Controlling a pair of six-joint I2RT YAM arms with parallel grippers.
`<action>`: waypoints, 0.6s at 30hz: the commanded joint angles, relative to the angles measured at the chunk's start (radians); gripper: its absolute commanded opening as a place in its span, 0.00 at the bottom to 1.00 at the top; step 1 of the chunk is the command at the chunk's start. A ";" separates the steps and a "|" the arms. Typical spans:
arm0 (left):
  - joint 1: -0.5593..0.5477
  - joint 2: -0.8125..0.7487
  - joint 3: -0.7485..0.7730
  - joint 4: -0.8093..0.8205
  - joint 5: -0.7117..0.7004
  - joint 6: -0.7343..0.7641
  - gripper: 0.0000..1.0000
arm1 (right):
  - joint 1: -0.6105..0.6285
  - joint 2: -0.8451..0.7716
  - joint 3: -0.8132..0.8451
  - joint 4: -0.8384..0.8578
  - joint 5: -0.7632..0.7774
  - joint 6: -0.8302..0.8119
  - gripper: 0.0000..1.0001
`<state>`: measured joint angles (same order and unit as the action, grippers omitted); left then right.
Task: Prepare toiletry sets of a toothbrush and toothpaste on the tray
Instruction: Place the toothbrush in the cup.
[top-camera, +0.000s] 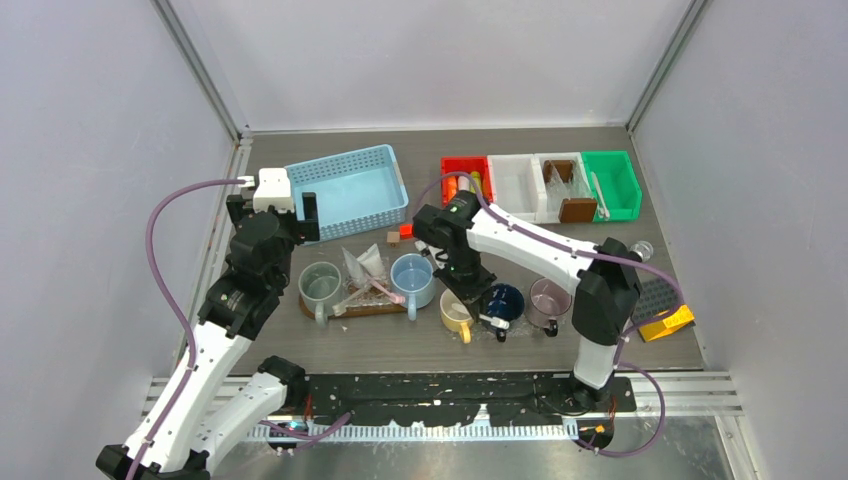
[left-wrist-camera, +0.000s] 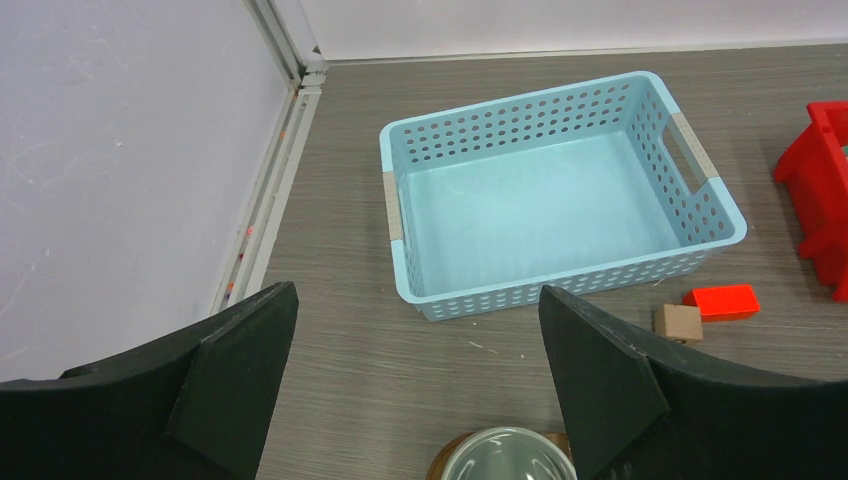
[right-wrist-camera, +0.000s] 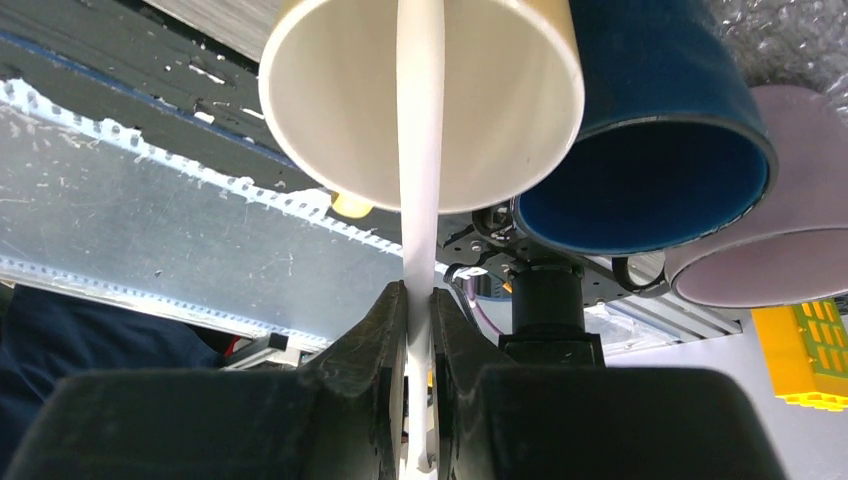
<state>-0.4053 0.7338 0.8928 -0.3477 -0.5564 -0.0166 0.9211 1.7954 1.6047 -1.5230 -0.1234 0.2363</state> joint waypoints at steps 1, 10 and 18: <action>0.005 -0.005 -0.003 0.049 -0.007 0.012 0.94 | 0.004 0.018 0.041 0.006 0.033 -0.018 0.10; 0.005 -0.008 -0.003 0.049 -0.004 0.012 0.94 | 0.004 0.056 0.066 0.014 0.078 -0.016 0.25; 0.005 -0.006 -0.005 0.049 -0.002 0.012 0.94 | 0.004 0.053 0.115 -0.006 0.103 -0.008 0.43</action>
<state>-0.4053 0.7334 0.8928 -0.3477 -0.5564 -0.0166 0.9211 1.8591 1.6539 -1.5043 -0.0502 0.2306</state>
